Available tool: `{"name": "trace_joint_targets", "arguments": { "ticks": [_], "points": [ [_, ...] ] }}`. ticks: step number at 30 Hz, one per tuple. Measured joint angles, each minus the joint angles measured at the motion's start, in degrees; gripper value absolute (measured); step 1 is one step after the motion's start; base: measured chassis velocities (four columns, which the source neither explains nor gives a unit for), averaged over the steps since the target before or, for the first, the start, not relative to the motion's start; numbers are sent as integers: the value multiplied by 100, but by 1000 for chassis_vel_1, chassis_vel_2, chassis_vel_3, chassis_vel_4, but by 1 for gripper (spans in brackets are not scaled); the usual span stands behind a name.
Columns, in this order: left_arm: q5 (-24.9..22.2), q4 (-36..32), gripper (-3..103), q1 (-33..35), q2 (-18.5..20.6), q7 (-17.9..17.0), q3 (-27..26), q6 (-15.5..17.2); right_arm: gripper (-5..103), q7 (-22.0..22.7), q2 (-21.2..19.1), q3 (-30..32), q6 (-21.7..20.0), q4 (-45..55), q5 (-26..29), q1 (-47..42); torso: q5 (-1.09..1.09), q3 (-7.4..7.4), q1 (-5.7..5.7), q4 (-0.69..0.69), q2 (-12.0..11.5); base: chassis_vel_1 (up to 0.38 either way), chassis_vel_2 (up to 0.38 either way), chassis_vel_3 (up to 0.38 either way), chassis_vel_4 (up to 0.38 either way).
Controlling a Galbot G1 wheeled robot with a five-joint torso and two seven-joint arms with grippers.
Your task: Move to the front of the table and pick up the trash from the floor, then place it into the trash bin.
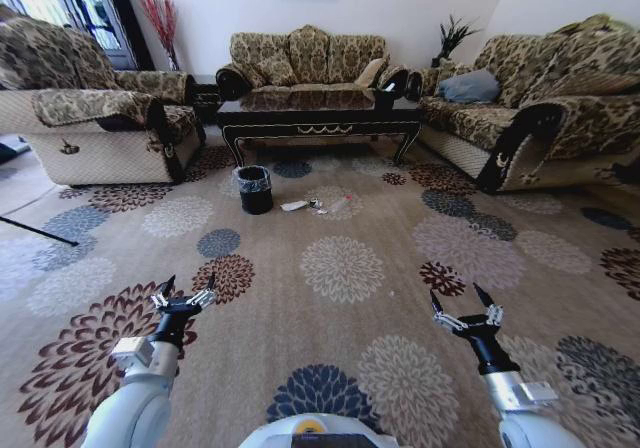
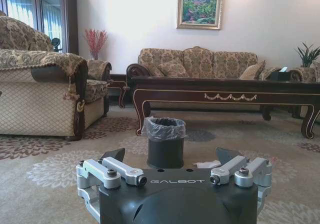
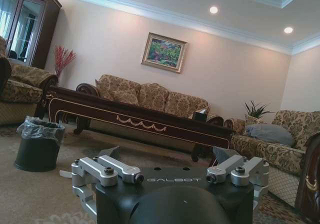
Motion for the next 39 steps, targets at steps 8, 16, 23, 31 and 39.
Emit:
{"name": "trace_joint_targets", "arguments": {
  "ticks": [8,16,23,31,39],
  "points": [
    [-6,46,100,-56,16,-85,16,-494,100,-103,50,-43,-51,39,27,4,0,16,0,0,0,0,0,0,0],
    [14,55,100,19,-53,-45,19,-550,100,-328,43,-17,16,67,201,-35,0,29,-1,0,0,0,0,0,0],
    [20,20,100,27,-55,-46,27,-553,100,-699,34,87,188,-10,530,-32,0,38,-1,-1,0,-6,8,2,-6],
    [32,12,100,26,-83,-48,39,-553,100,-716,41,121,238,-36,528,-47,1,44,-1,1,0,-95,110,97,-94],
    [29,51,100,40,-89,-49,6,-577,100,-716,91,107,234,-35,456,-60,0,50,-1,0,-1,-157,143,147,-156]
  ]
}}
